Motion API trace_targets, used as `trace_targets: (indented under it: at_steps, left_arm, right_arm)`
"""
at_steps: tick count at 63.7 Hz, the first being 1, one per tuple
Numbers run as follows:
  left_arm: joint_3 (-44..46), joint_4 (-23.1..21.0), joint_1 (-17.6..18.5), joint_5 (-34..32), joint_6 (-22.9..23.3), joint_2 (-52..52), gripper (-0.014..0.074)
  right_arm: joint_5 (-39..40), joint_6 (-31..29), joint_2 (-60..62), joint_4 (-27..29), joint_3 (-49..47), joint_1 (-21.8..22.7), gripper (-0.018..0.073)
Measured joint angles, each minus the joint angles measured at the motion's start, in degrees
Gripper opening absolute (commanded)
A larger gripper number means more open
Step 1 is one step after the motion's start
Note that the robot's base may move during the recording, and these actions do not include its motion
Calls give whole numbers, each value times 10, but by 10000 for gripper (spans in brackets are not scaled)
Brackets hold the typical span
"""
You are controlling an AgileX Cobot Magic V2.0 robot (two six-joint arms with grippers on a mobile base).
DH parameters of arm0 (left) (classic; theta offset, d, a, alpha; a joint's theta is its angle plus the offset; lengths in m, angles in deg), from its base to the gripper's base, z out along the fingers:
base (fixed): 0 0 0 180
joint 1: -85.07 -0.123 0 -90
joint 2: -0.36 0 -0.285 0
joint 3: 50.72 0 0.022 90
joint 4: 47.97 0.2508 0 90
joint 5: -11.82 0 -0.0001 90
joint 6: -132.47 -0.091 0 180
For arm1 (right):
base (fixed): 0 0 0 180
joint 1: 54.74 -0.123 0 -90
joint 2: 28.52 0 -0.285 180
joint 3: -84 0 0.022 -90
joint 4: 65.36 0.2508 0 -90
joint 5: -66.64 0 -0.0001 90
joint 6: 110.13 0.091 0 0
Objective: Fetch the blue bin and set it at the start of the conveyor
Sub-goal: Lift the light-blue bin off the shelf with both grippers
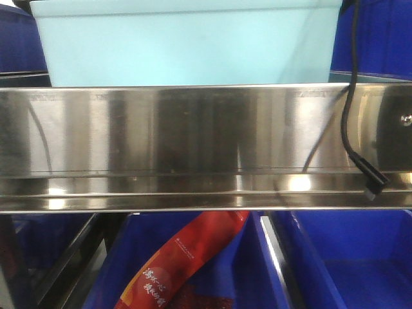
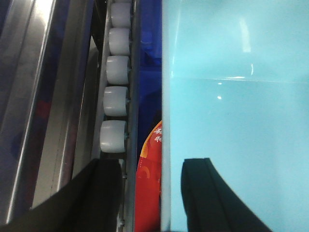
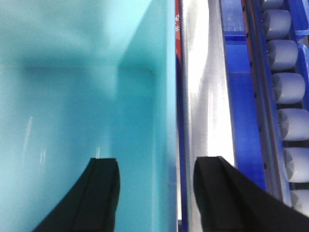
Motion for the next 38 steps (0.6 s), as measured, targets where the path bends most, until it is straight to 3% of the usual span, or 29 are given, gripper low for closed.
trace_targets:
  at_steps: [38]
  left_arm:
    - [0,0,0,-14,0,-14,221]
  right_arm:
    - [8,-1,0,0,0,0,253]
